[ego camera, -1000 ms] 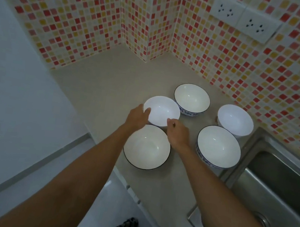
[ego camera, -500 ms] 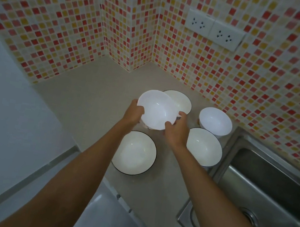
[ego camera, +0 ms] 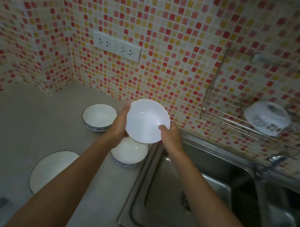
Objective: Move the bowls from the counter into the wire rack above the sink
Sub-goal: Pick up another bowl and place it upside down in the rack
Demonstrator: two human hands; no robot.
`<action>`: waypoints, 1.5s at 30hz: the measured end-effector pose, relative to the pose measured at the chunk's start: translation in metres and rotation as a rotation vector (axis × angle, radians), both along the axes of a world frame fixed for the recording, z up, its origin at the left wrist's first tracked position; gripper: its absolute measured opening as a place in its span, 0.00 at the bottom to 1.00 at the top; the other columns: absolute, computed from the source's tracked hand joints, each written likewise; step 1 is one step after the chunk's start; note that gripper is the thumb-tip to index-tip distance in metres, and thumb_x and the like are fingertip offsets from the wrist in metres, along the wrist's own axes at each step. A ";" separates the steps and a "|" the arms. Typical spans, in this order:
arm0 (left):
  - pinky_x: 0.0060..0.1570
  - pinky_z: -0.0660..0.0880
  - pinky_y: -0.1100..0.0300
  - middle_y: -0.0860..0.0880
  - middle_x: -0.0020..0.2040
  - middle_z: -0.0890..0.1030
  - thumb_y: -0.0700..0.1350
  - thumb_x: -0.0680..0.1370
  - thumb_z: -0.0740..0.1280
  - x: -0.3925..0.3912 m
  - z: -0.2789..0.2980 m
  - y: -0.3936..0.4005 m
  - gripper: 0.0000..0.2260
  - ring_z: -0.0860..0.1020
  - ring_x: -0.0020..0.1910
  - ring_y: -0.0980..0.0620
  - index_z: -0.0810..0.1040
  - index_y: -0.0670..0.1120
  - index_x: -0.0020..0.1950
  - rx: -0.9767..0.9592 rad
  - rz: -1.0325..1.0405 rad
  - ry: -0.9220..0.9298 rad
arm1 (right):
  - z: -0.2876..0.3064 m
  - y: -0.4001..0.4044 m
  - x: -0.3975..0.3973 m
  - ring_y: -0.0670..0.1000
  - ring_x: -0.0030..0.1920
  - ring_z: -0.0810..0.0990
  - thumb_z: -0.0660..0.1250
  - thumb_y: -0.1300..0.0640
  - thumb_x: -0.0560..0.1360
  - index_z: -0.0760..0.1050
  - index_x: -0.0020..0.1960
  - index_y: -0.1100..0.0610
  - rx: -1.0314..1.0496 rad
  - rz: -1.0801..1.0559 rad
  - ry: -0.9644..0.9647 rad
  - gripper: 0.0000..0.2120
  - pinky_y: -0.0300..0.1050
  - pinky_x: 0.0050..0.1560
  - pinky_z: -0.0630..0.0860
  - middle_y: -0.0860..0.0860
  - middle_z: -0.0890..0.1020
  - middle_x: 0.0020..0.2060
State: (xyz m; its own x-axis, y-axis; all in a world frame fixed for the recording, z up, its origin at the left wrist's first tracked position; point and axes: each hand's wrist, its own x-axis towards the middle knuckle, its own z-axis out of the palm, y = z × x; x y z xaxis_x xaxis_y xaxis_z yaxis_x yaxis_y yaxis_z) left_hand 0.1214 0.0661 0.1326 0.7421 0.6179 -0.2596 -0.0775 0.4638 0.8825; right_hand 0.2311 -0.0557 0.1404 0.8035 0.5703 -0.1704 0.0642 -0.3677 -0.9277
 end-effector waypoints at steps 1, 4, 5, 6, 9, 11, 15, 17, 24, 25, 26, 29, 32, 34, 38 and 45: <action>0.57 0.76 0.39 0.44 0.65 0.77 0.64 0.76 0.58 0.013 0.010 -0.009 0.20 0.77 0.60 0.41 0.73 0.58 0.65 0.023 -0.008 -0.007 | 0.011 -0.013 0.011 0.56 0.55 0.78 0.61 0.52 0.78 0.71 0.65 0.53 0.024 -0.008 -0.022 0.17 0.59 0.54 0.79 0.52 0.78 0.57; 0.47 0.82 0.49 0.46 0.60 0.79 0.59 0.79 0.58 0.051 0.045 -0.036 0.18 0.79 0.53 0.45 0.71 0.52 0.65 0.030 -0.026 -0.093 | 0.045 -0.053 0.043 0.53 0.54 0.79 0.57 0.43 0.80 0.74 0.60 0.51 0.172 -0.038 -0.074 0.17 0.54 0.54 0.80 0.49 0.80 0.54; 0.46 0.82 0.51 0.46 0.60 0.79 0.59 0.79 0.58 0.063 0.055 -0.044 0.19 0.79 0.53 0.45 0.71 0.52 0.66 0.039 -0.020 -0.115 | 0.056 -0.067 0.054 0.52 0.53 0.81 0.55 0.41 0.80 0.77 0.59 0.51 0.229 -0.074 -0.101 0.19 0.51 0.53 0.80 0.49 0.82 0.53; 0.46 0.81 0.51 0.46 0.62 0.78 0.60 0.79 0.58 0.073 0.063 -0.051 0.20 0.78 0.54 0.45 0.70 0.51 0.67 0.063 -0.016 -0.133 | 0.066 -0.081 0.067 0.51 0.51 0.82 0.53 0.39 0.80 0.78 0.57 0.51 0.290 -0.117 -0.122 0.22 0.49 0.52 0.80 0.49 0.83 0.51; 0.44 0.80 0.52 0.45 0.62 0.77 0.60 0.79 0.56 0.098 0.088 -0.072 0.18 0.78 0.56 0.43 0.70 0.54 0.66 0.197 -0.032 -0.146 | 0.085 -0.121 0.105 0.50 0.47 0.84 0.53 0.38 0.79 0.81 0.50 0.51 0.359 -0.276 -0.295 0.23 0.50 0.51 0.79 0.50 0.85 0.46; 0.47 0.80 0.51 0.47 0.59 0.77 0.60 0.79 0.55 0.113 0.103 -0.087 0.14 0.78 0.55 0.44 0.71 0.57 0.61 0.257 -0.013 -0.126 | 0.090 -0.143 0.128 0.49 0.44 0.82 0.54 0.42 0.80 0.80 0.48 0.54 0.298 -0.349 -0.500 0.21 0.48 0.48 0.77 0.49 0.84 0.41; 0.54 0.79 0.45 0.48 0.62 0.76 0.64 0.78 0.54 0.143 0.114 -0.109 0.20 0.78 0.57 0.45 0.69 0.57 0.66 0.399 -0.035 -0.123 | 0.077 -0.171 0.177 0.56 0.61 0.77 0.57 0.47 0.81 0.73 0.66 0.56 0.056 -0.390 -0.781 0.19 0.53 0.62 0.75 0.56 0.79 0.62; 0.54 0.79 0.47 0.49 0.63 0.73 0.64 0.78 0.53 0.157 0.118 -0.121 0.21 0.76 0.59 0.46 0.66 0.57 0.67 0.537 -0.042 -0.109 | 0.066 -0.180 0.201 0.59 0.71 0.67 0.59 0.45 0.80 0.60 0.74 0.57 -0.140 -0.342 -0.847 0.27 0.56 0.69 0.66 0.57 0.66 0.73; 0.56 0.71 0.59 0.51 0.71 0.63 0.58 0.77 0.62 0.207 0.125 -0.153 0.24 0.67 0.63 0.52 0.61 0.58 0.72 1.000 -0.030 -0.102 | 0.036 -0.197 0.228 0.57 0.77 0.52 0.42 0.41 0.81 0.46 0.78 0.61 -0.504 -0.278 -1.048 0.33 0.56 0.77 0.49 0.58 0.53 0.78; 0.58 0.69 0.63 0.51 0.70 0.63 0.58 0.76 0.64 0.215 0.125 -0.156 0.25 0.66 0.63 0.54 0.61 0.59 0.72 1.076 -0.026 -0.083 | 0.034 -0.196 0.229 0.57 0.77 0.53 0.40 0.42 0.81 0.47 0.78 0.62 -0.525 -0.283 -1.080 0.33 0.55 0.77 0.48 0.60 0.55 0.77; 0.59 0.67 0.68 0.51 0.68 0.63 0.57 0.76 0.66 0.220 0.123 -0.156 0.26 0.66 0.62 0.55 0.62 0.58 0.72 1.149 -0.031 -0.073 | 0.033 -0.195 0.228 0.57 0.77 0.55 0.38 0.42 0.80 0.48 0.77 0.64 -0.532 -0.293 -1.099 0.33 0.55 0.77 0.48 0.61 0.57 0.76; 0.61 0.70 0.58 0.49 0.63 0.66 0.56 0.72 0.71 0.240 0.112 -0.152 0.30 0.68 0.62 0.49 0.64 0.56 0.71 1.473 -0.041 -0.009 | 0.031 -0.194 0.227 0.59 0.75 0.60 0.35 0.44 0.80 0.53 0.76 0.66 -0.529 -0.308 -1.121 0.34 0.55 0.76 0.49 0.62 0.62 0.74; 0.68 0.63 0.41 0.42 0.66 0.70 0.55 0.69 0.73 0.259 0.096 -0.144 0.35 0.68 0.65 0.41 0.65 0.48 0.73 1.768 -0.039 0.178 | 0.028 -0.197 0.227 0.59 0.73 0.65 0.39 0.47 0.82 0.57 0.75 0.67 -0.533 -0.307 -1.157 0.31 0.58 0.75 0.56 0.64 0.66 0.72; 0.72 0.57 0.39 0.42 0.68 0.69 0.55 0.69 0.73 0.267 0.088 -0.141 0.37 0.66 0.68 0.40 0.64 0.46 0.74 1.842 -0.090 0.258 | 0.026 -0.197 0.227 0.59 0.72 0.66 0.43 0.48 0.82 0.59 0.74 0.67 -0.540 -0.312 -1.180 0.29 0.58 0.75 0.56 0.64 0.67 0.72; 0.72 0.55 0.41 0.41 0.69 0.68 0.53 0.68 0.75 0.279 0.078 -0.135 0.41 0.64 0.68 0.39 0.61 0.44 0.75 1.892 -0.133 0.363 | 0.025 -0.196 0.228 0.58 0.72 0.67 0.45 0.49 0.82 0.61 0.73 0.66 -0.554 -0.324 -1.195 0.28 0.58 0.75 0.57 0.63 0.68 0.71; 0.71 0.60 0.44 0.42 0.68 0.65 0.48 0.65 0.78 0.292 0.077 -0.132 0.41 0.62 0.67 0.39 0.63 0.47 0.74 1.890 -0.221 0.496 | 0.022 -0.195 0.230 0.58 0.71 0.69 0.48 0.49 0.81 0.64 0.72 0.66 -0.520 -0.347 -1.216 0.27 0.57 0.75 0.57 0.62 0.71 0.69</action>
